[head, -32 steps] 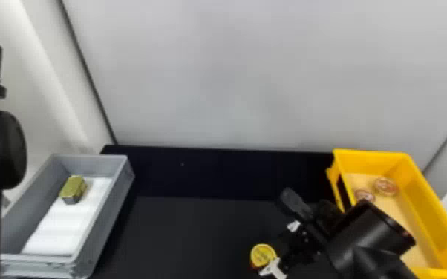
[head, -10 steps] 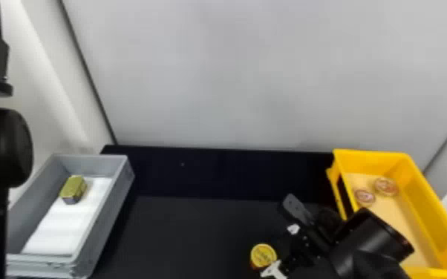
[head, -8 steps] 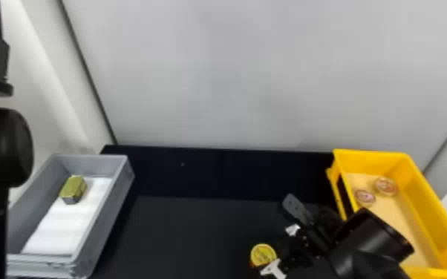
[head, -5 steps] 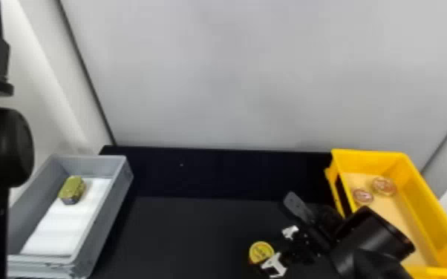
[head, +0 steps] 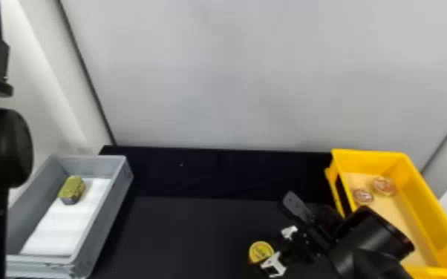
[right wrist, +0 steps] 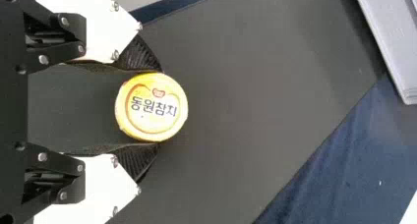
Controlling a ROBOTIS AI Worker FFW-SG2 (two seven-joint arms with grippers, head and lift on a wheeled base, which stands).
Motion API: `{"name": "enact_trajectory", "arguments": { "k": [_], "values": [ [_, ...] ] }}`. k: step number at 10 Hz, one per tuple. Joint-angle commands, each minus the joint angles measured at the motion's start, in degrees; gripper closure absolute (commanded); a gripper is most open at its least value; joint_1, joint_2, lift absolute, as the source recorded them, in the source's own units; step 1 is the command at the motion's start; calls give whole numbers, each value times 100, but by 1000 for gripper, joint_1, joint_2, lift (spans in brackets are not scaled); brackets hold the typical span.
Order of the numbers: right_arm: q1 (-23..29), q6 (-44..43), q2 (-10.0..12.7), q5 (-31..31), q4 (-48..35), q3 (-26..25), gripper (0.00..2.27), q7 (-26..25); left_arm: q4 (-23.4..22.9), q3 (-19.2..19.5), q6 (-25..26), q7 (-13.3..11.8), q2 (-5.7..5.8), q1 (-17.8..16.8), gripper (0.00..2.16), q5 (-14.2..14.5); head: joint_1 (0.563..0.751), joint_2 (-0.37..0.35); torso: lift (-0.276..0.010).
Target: Pick up the round yellow can and place it in the yellow rectangular box
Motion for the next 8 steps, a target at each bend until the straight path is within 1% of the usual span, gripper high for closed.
{"name": "enact_trajectory", "arguments": {
  "k": [1,3,4,6,7,8],
  "values": [
    [36,275,-58,23,-368,-15,612,71,0,24,0,0,23,26,127,10,663,54,-10],
    [159,741,-146,190,-1159,-270,612,221,-9,42,35,0,58,35,127,28,663,54,-10],
    [203,988,-199,375,-1598,-428,612,282,-18,42,79,-9,67,35,127,28,663,54,-10],
    [256,1313,-252,823,-2328,-920,612,493,-88,51,176,-27,119,26,127,19,663,54,-10],
    [264,1506,-304,1017,-2679,-1140,612,520,-97,59,193,-27,111,26,127,19,663,54,-10],
    [264,1647,-383,1237,-2943,-1307,612,652,-97,51,202,-35,111,8,127,19,663,54,-10]
  ]
}}
